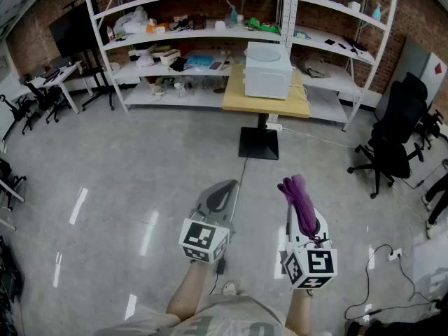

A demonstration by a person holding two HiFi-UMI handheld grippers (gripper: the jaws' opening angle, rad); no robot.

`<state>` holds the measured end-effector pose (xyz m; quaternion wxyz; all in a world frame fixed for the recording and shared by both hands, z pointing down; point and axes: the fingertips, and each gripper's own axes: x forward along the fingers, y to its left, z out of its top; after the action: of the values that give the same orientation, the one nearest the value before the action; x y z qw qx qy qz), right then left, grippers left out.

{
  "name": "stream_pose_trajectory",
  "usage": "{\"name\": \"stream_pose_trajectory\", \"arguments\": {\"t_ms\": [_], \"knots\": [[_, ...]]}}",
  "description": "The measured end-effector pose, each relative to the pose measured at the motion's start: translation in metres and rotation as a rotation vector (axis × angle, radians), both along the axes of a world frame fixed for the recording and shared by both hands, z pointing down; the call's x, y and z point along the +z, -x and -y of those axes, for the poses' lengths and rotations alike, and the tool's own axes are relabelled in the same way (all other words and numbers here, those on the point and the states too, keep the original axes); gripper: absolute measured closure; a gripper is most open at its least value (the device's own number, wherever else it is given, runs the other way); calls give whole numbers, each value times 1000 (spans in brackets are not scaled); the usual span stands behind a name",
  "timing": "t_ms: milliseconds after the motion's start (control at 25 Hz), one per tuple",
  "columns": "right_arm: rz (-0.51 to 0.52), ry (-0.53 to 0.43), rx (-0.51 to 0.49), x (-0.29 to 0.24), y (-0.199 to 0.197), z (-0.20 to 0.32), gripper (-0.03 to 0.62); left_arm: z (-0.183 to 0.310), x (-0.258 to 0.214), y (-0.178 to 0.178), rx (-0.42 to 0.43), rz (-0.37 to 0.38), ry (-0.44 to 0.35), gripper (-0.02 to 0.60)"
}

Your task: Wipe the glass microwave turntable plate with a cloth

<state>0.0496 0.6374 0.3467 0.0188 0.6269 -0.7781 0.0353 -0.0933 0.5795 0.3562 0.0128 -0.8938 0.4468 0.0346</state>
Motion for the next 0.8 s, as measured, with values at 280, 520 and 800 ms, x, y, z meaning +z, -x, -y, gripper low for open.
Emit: {"name": "stream_pose_trajectory", "arguments": {"t_ms": [280,520,800], "knots": [[-10,-1,-14,10,15,10,540,22,11,27,-55,10,24,580],[-2,14,-22,22,23,13,540,24,7,37,-61,5,5,580],[-39,27,-1,32,18,35,540,42,12,41,-62,-7,23,580]]}}
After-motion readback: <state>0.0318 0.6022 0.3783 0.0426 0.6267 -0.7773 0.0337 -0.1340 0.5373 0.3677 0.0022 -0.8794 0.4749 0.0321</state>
